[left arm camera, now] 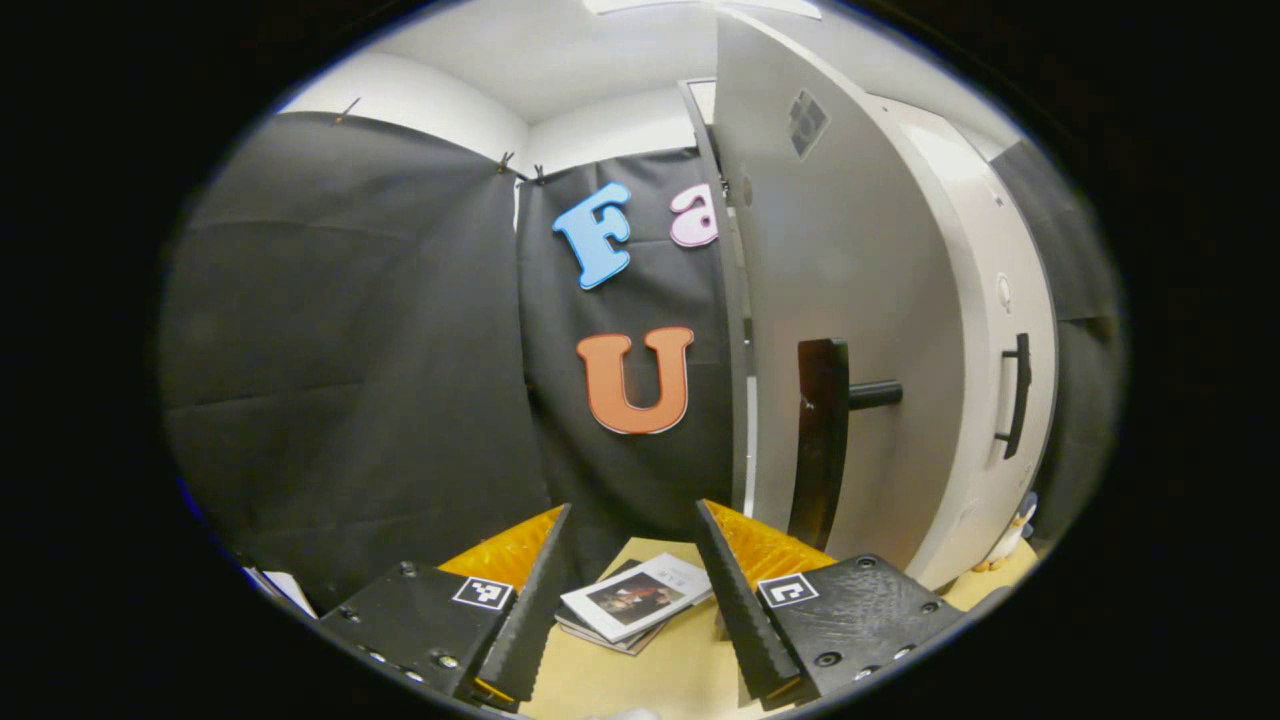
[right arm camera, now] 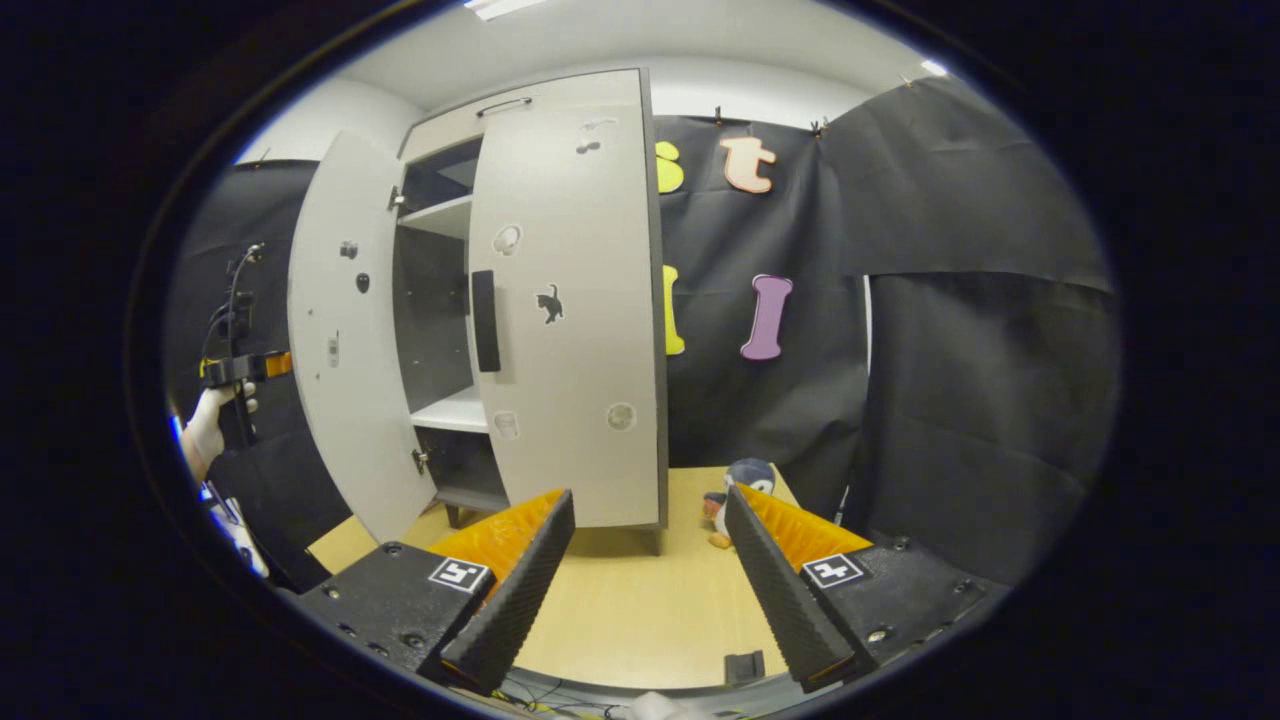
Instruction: Grasp the bottle in the cabinet with the left hand and place it on the coaster, then close the right door with the right hand and the left door with the left hand.
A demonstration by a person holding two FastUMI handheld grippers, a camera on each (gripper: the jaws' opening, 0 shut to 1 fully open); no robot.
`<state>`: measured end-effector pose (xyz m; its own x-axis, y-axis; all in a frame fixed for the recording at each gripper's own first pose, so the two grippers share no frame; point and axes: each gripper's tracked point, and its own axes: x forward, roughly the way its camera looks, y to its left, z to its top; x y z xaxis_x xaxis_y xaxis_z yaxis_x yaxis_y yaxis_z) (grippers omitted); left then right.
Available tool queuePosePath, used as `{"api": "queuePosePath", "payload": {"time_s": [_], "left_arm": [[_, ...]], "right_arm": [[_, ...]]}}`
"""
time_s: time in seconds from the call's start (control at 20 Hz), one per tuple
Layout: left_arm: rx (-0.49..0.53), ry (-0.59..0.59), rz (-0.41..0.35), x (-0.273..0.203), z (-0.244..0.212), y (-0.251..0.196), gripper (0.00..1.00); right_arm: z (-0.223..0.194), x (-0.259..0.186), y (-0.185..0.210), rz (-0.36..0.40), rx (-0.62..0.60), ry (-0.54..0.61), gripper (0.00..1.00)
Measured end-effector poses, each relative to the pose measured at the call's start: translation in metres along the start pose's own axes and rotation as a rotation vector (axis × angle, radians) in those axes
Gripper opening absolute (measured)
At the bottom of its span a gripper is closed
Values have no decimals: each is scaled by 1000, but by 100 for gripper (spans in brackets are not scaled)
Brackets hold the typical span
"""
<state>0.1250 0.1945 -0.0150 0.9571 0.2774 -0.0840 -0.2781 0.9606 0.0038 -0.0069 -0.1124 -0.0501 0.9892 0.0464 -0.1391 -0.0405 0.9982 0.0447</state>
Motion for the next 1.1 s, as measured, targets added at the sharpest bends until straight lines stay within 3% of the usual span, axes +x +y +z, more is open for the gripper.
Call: {"api": "queuePosePath", "payload": {"time_s": [0.35,0.6,0.65,1.1], "left_arm": [[-3,0,-81,0,3,-55,75],[-32,5,-157,0,6,-83,100],[-17,8,-159,-1,5,-85,93],[4,4,-201,-47,19,-105,98]], "right_arm": [[4,1,-5,10,-13,5,99],[10,0,-2,15,-15,-4,99],[12,0,-1,17,-16,-7,99],[23,0,20,29,-18,-29,96]]}}
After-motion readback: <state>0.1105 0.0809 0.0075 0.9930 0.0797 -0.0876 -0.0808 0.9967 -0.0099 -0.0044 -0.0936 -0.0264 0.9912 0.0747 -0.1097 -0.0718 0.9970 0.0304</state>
